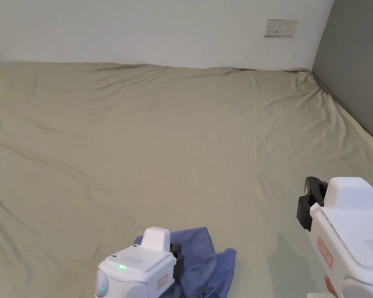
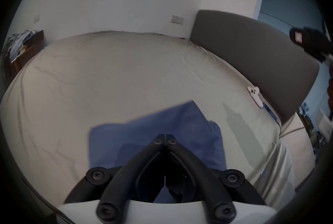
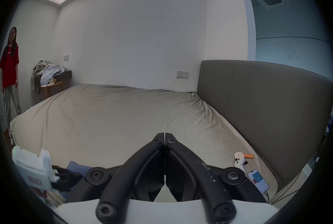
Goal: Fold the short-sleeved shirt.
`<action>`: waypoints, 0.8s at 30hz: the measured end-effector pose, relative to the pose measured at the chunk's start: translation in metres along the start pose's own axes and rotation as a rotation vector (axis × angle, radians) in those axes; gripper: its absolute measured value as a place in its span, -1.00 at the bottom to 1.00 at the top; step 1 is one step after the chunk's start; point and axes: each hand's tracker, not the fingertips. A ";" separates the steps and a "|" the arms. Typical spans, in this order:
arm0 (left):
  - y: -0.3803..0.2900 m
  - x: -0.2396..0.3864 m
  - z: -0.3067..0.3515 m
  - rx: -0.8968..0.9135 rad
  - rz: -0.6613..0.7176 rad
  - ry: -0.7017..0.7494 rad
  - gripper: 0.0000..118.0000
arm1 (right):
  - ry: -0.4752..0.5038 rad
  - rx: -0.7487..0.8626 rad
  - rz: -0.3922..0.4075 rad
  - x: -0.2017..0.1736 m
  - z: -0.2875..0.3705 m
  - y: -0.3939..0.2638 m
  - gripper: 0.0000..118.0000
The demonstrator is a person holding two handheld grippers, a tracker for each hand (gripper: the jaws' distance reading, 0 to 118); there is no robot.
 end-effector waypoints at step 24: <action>-0.006 0.063 -0.010 0.020 -0.063 -0.064 -1.00 | -0.032 0.010 -0.012 0.011 0.018 0.003 -0.97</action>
